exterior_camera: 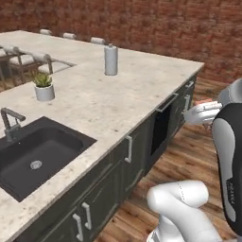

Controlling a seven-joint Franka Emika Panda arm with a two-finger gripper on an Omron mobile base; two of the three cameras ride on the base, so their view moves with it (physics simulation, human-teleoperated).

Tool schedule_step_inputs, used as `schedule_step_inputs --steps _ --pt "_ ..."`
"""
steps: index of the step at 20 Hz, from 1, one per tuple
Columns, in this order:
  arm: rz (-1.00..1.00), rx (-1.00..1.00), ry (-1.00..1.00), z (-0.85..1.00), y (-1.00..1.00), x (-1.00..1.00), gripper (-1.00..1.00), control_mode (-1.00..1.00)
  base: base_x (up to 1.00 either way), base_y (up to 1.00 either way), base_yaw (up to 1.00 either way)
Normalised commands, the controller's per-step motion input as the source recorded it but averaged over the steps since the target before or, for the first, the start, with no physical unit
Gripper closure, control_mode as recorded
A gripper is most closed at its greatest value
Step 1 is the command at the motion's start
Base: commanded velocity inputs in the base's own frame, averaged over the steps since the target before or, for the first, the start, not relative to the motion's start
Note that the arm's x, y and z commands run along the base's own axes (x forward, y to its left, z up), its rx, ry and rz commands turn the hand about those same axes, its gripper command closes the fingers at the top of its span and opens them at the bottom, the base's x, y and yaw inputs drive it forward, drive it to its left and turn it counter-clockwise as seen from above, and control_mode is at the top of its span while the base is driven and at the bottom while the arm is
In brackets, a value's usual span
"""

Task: Pick up the sponge and bar soap from the sink, and place them back in the cabinet, and close the cabinet door.

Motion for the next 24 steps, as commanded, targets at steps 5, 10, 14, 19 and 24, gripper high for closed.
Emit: schedule_step_inputs --steps 5,10,14,19,24 --pt "0.0 0.0 0.0 0.0 0.0 0.0 1.0 1.0 -0.09 -0.01 -0.79" --pt "0.0 0.0 0.0 0.0 0.0 0.0 1.0 1.0 -0.01 0.0 -0.87" --pt "0.0 0.0 0.0 0.0 0.0 0.0 1.0 1.0 0.0 0.0 -0.93" --pt "0.0 0.0 0.0 0.0 0.0 0.0 1.0 1.0 0.0 0.0 -0.89" --pt "0.0 0.0 0.0 0.0 0.0 0.0 1.0 1.0 0.0 -0.01 -0.79"
